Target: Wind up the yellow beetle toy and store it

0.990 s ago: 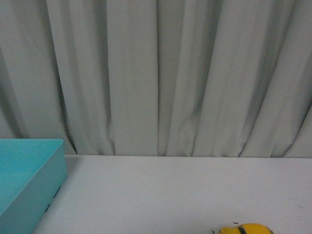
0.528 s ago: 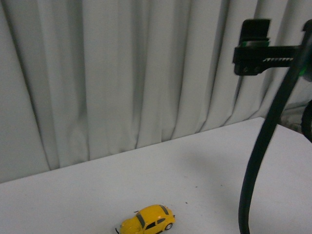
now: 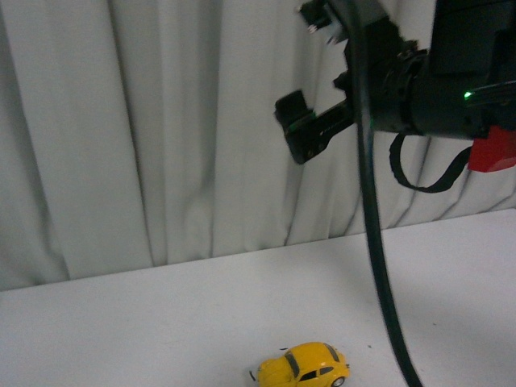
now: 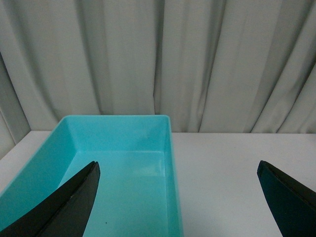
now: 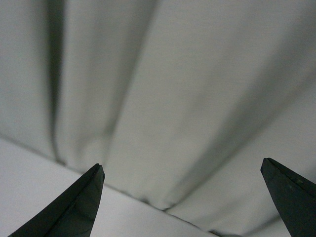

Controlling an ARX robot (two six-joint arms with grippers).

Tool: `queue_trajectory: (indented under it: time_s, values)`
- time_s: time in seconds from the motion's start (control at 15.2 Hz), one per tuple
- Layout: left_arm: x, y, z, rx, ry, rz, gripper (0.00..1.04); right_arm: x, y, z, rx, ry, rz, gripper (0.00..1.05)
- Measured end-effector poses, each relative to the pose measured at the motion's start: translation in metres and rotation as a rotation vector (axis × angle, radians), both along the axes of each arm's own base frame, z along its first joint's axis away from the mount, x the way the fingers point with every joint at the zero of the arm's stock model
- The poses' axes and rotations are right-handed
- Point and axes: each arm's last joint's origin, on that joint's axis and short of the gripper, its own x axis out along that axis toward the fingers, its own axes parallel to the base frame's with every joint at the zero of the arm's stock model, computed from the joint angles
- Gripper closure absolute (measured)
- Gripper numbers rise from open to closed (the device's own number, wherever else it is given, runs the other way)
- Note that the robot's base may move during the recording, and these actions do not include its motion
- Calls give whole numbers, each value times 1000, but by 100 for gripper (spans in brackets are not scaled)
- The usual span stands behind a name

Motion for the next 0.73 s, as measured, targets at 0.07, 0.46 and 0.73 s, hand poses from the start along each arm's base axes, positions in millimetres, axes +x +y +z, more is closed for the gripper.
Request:
queue_trajectory:
  time_s: [0.07, 0.46, 0.73]
  values:
    - [0, 0, 0, 0, 0, 0, 7, 16, 20, -13, -73, 85, 187, 7]
    - [0, 0, 0, 0, 0, 0, 7, 13, 44, -81, -317, 449, 653, 7]
    - [0, 0, 0, 0, 0, 0, 7, -11, 34, -117, -483, 566, 802, 7]
